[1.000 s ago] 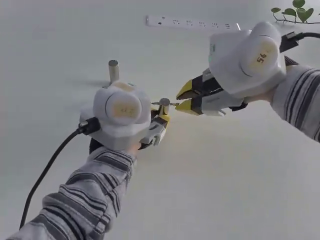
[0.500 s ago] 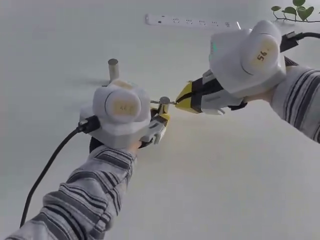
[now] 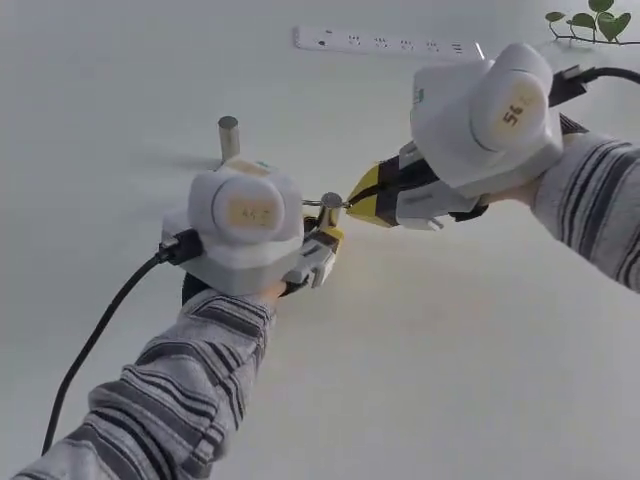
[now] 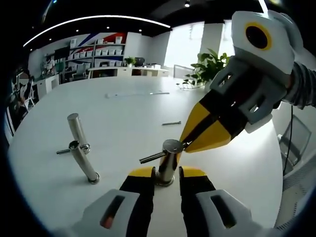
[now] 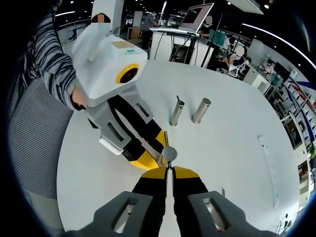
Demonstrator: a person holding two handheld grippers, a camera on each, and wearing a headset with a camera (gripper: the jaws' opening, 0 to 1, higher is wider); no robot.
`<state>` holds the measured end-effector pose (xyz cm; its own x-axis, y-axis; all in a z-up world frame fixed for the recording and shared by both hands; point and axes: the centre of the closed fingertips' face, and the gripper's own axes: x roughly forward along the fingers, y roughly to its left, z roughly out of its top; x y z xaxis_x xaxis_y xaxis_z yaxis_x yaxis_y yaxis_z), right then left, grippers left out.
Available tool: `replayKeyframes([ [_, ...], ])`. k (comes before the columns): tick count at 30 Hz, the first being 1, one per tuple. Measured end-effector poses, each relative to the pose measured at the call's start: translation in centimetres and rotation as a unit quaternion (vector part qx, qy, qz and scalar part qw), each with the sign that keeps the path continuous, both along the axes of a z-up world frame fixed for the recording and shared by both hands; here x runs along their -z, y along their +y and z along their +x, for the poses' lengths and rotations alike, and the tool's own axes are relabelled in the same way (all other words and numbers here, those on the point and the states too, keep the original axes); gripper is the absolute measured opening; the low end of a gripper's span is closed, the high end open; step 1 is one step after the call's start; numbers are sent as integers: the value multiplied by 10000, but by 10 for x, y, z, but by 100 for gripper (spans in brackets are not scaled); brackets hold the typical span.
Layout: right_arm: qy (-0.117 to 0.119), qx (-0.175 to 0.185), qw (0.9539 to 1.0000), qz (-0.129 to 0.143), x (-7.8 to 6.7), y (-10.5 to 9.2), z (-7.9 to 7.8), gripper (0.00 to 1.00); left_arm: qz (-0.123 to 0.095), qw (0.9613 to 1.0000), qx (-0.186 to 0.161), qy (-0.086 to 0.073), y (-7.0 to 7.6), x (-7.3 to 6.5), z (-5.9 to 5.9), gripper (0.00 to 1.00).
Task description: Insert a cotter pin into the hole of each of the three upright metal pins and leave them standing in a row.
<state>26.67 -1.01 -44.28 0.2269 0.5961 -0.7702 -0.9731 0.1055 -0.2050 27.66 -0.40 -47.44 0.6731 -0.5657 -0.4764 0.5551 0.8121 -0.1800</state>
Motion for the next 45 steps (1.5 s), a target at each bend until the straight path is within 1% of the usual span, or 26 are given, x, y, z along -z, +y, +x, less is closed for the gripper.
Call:
replayKeyframes([
  [1,13,17,10000,11,1,0,1,0,76,10000,-58,25,3,2,0,22],
  [2,22,26,10000,23,1,0,1,0,125,9999,-58,84,4,3,-2,25],
  [4,17,87,9999,69,0,1,3,1,143,9999,-58,54,7,2,-3,30],
  [5,56,94,9999,102,0,1,2,6,195,9998,-47,18,10,1,-3,30],
  [6,94,123,9998,130,0,2,2,9,217,9998,-43,27,12,0,-4,30],
  [8,175,171,9995,217,-1,4,1,12,183,9998,-42,55,16,-1,-6,32],
  [10,247,204,9990,302,-1,6,2,12,137,9999,-50,51,19,-4,-8,33],
  [14,513,388,9964,551,-1,14,3,13,129,9998,-117,34,23,-10,-11,35],
  [16,548,415,9960,569,0,16,4,13,97,9999,-131,12,24,-14,-13,36],
  [19,632,456,9951,602,3,19,5,13,122,9998,-124,-17,27,-18,-15,38],
  [21,799,568,9927,706,4,22,6,12,122,9998,-134,-62,30,-20,-16,39],
  [24,787,591,9930,652,7,23,8,12,92,9998,-157,-60,34,-23,-19,40],
  [27,860,579,9923,674,7,24,6,9,167,9997,-112,-103,36,-23,-21,42],
  [30,851,565,9926,664,7,25,6,9,185,9997,-99,-85,38,-23,-25,44],
  [33,941,583,9914,695,7,25,6,9,147,9998,-79,-121,42,-28,-29,45],
  [37,887,425,9931,643,7,24,5,8,99,9996,-122,-218,49,-37,-32,49],
  [39,902,414,9930,646,6,25,5,8,117,9994,-144,-278,53,-40,-32,51],
  [41,891,391,9933,631,6,25,5,8,84,9992,-177,-342,59,-45,-33,54],
  [43,872,381,9936,610,6,24,7,8,75,9991,-207,-358,64,-48,-33,56],
  [45,868,362,9939,581,6,24,9,8,141,9988,-240,-411,69,-50,-33,58],
])
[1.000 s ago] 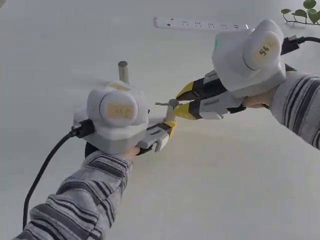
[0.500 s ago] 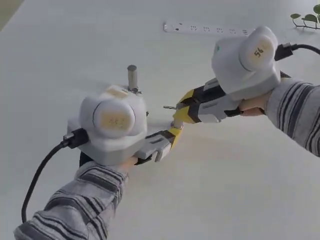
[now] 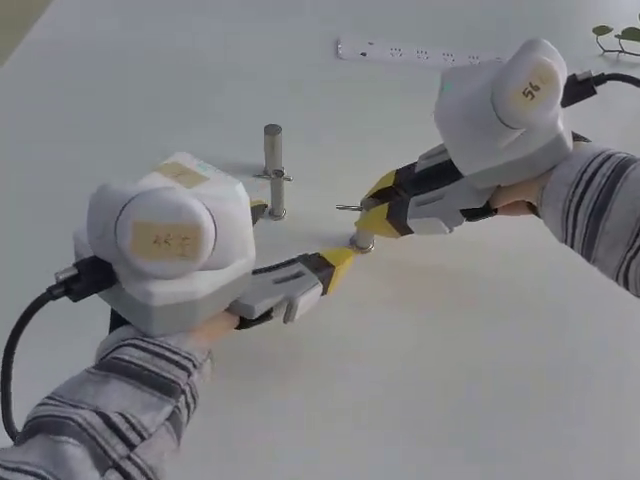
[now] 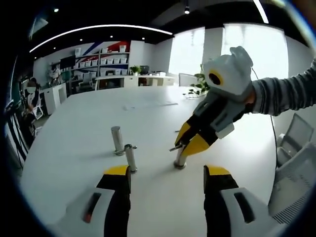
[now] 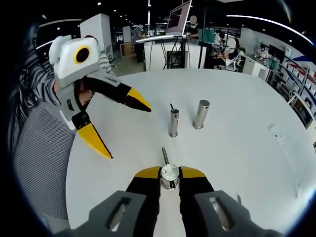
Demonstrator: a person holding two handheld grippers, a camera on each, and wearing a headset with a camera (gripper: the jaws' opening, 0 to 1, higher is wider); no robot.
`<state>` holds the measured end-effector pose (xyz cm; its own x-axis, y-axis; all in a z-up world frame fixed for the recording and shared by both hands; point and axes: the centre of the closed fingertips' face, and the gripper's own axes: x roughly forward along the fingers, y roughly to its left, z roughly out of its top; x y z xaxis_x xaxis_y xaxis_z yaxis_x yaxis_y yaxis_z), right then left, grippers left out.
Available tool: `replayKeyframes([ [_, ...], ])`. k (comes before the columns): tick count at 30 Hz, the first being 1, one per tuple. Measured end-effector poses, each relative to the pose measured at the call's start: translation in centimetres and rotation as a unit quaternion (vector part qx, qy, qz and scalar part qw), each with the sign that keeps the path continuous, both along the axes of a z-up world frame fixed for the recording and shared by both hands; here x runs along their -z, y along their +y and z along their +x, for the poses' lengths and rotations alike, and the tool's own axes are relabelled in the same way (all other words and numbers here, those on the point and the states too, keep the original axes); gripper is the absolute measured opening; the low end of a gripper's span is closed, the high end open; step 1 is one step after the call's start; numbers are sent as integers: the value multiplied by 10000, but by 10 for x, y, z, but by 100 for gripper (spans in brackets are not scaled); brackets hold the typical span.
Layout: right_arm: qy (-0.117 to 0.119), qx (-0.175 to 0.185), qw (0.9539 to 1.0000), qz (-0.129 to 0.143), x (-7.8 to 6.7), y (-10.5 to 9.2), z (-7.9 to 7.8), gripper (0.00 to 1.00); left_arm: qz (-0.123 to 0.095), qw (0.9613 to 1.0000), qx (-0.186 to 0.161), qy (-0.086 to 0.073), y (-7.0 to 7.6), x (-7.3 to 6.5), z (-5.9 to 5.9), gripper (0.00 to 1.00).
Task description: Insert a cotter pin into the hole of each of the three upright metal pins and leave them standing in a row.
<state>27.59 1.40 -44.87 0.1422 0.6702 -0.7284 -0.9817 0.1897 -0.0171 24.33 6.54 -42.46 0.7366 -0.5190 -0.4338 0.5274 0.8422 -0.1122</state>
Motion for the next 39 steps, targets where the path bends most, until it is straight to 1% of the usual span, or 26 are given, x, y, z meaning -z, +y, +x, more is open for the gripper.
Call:
replayKeyframes([
  [2,-23,-20,10000,-30,-1,0,2,8,156,9998,31,-114,6,-2,-2,60],
  [4,-27,10,10000,-27,-2,-1,6,8,238,9996,32,-114,9,-2,-4,62],
  [7,-3,48,10000,-17,-3,-1,10,8,228,9996,22,-138,12,-3,-4,64],
  [8,4,47,10000,-26,-2,-2,16,8,200,9997,13,-146,13,-4,-4,64],
  [10,-8,35,10000,-50,-2,-2,17,8,146,9998,-27,-138,14,-5,-3,66],
  [11,-15,26,10000,-71,-2,-3,17,8,75,9999,-63,-140,14,-7,-2,66],
  [12,-25,33,10000,-79,-2,-3,18,8,-77,9998,-134,-104,14,-8,-1,67],
  [14,-41,24,9999,-96,-2,-4,20,8,-187,9996,-169,-140,16,-11,0,70],
  [16,-35,24,9999,-107,-1,-5,24,8,-306,9992,-226,-132,19,-13,0,71],
  [18,-35,12,9999,-122,-1,-6,26,8,-298,9991,-243,-163,20,-14,0,73],
  [19,-24,19,9999,-129,0,-6,27,8,-244,9993,-245,-169,21,-13,0,74],
  [22,-17,13,9999,-142,0,-7,27,8,-206,9994,-257,-116,22,-10,-1,74],
  [25,-21,-16,9999,-157,1,-8,30,8,-213,9994,-260,-89,21,-9,-2,76],
  [27,11,2,9999,-167,2,-9,29,8,-206,9994,-254,-88,21,-8,-1,76],
  [32,47,45,9999,-132,2,-10,32,8,-285,9992,-268,-64,19,-8,0,76],
  [34,20,10,9999,-145,2,-10,31,8,-278,9993,-259,-44,18,-7,-1,76],
  [39,60,15,9999,-148,2,-10,33,9,-278,9992,-273,-36,19,-6,-1,78],
])
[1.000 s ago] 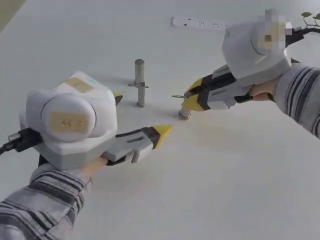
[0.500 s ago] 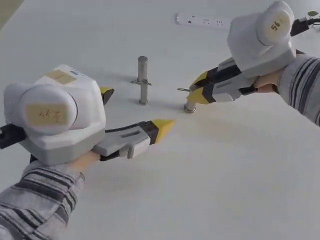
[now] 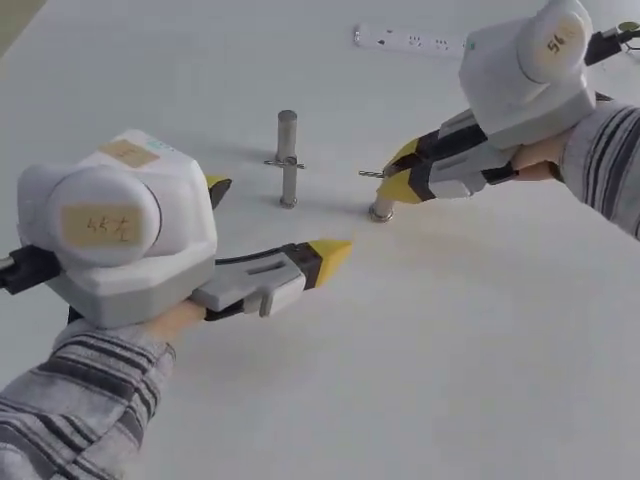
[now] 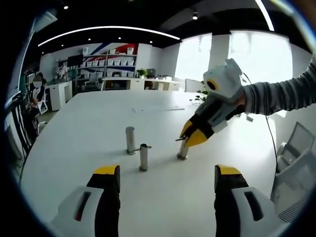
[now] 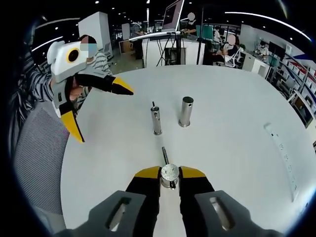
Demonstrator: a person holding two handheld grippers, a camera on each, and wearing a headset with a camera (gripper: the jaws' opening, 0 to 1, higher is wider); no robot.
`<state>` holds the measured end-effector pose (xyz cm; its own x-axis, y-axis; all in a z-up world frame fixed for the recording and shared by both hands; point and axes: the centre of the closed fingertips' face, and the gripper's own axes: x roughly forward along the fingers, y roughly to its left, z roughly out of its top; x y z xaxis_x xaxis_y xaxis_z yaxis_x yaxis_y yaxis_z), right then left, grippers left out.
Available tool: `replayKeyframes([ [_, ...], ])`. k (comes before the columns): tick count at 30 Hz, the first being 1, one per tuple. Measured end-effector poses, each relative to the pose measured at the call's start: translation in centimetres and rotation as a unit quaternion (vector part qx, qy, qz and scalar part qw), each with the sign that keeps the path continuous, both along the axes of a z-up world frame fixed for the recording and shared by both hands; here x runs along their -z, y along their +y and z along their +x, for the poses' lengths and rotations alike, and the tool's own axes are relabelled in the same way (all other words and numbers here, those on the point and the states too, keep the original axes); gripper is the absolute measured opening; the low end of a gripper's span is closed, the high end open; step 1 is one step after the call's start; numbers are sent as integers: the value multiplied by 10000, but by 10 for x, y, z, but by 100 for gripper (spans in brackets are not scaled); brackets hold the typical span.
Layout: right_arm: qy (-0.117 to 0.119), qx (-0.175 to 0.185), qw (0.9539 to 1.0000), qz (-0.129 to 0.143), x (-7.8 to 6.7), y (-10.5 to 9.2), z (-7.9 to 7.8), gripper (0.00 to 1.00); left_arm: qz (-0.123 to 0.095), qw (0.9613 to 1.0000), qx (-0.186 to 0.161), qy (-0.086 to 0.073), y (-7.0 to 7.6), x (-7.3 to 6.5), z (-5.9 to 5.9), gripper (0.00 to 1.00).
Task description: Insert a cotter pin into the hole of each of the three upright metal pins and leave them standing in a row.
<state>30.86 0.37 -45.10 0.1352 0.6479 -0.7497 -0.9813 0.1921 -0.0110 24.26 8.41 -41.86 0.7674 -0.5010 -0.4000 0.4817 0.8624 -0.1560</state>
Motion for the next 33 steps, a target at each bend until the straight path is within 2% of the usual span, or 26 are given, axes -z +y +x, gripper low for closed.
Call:
replayKeyframes([
  [8,-70,16,10000,2,-1,0,-1,9,24,10000,20,3,-4,1,1,80],
  [12,-153,0,9999,47,-5,2,-3,20,99,9999,63,-10,-4,2,0,81],
  [15,-149,145,9996,196,-12,4,-1,26,182,9998,88,-38,-3,2,0,82],
  [17,-32,326,9986,411,-19,10,-1,29,190,9998,94,-50,-3,2,0,83],
  [19,33,594,9956,728,-28,18,1,32,169,9998,99,-68,-4,1,0,85],
  [20,78,786,9922,963,-33,24,4,34,167,9998,106,-84,-4,1,1,86],
  [24,123,1212,9831,1366,-43,38,14,38,138,9997,179,-77,-9,1,0,90],
  [25,153,1351,9802,1436,-44,42,16,39,135,9997,201,-64,-11,2,0,91],
  [29,151,1561,9746,1601,-45,56,27,38,141,9995,275,-78,-13,1,-1,95],
  [33,186,1652,9718,1674,-42,69,29,38,162,9994,303,-109,-13,0,0,97],
])
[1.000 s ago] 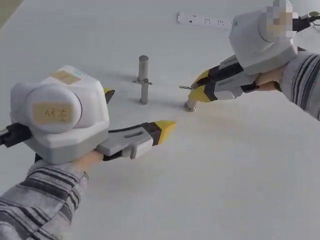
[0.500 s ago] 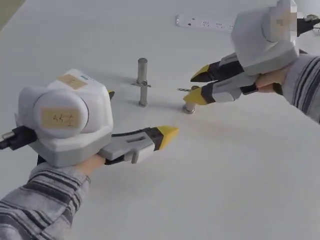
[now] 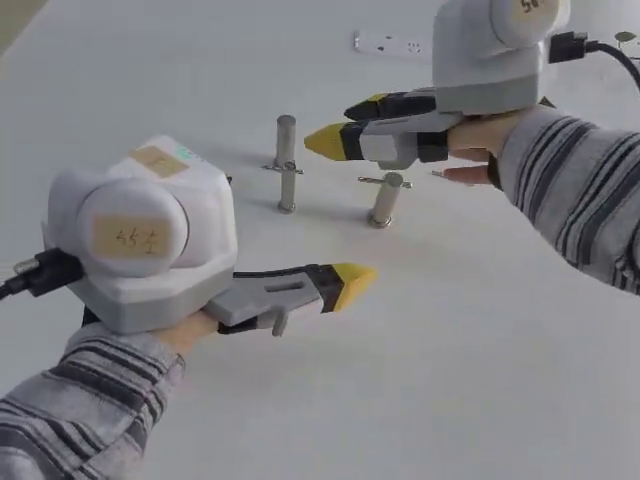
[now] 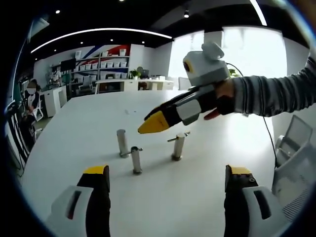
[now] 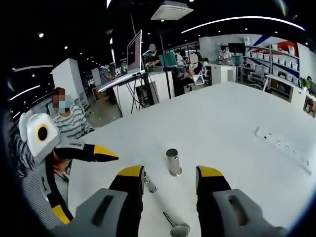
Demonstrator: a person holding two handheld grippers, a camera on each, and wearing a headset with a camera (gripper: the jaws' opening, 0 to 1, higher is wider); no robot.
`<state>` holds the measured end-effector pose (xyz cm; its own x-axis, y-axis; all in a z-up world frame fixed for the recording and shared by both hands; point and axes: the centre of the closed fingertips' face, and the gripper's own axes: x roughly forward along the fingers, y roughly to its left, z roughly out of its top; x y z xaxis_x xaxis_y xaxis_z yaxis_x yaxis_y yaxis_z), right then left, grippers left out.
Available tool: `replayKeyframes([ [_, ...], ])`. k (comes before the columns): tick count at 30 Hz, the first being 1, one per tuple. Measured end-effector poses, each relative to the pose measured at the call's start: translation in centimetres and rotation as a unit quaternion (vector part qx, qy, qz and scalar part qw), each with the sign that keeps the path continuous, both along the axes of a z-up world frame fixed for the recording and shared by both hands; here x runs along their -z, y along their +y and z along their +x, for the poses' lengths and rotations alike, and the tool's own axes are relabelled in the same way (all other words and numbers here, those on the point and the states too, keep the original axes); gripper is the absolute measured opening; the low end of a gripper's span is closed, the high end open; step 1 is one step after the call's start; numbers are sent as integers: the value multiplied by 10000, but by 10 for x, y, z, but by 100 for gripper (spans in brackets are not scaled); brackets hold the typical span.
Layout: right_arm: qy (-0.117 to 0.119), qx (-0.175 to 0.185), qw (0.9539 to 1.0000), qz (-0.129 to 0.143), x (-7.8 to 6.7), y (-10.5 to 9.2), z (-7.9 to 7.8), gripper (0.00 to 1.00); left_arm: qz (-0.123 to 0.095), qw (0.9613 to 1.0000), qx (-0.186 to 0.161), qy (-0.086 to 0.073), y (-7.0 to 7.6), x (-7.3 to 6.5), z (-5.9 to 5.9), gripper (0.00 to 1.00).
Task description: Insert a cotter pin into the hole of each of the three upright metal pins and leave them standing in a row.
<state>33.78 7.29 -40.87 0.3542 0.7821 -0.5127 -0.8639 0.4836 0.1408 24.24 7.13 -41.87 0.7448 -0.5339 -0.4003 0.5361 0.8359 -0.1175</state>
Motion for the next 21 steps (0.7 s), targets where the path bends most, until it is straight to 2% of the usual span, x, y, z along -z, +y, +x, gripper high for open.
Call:
replayKeyframes([
  [6,64,265,9996,11,10,12,12,36,31,9999,28,93,-1,4,0,99],
  [11,112,404,9991,-61,19,21,21,34,174,9998,70,40,-1,4,1,99],
  [13,133,430,9990,-24,20,25,24,32,131,9999,59,58,-1,3,1,99],
  [14,123,437,9990,-25,22,29,30,30,124,9999,45,67,0,3,1,99],
  [21,202,558,9982,-96,27,37,30,24,136,9999,-30,67,3,2,2,98],
])
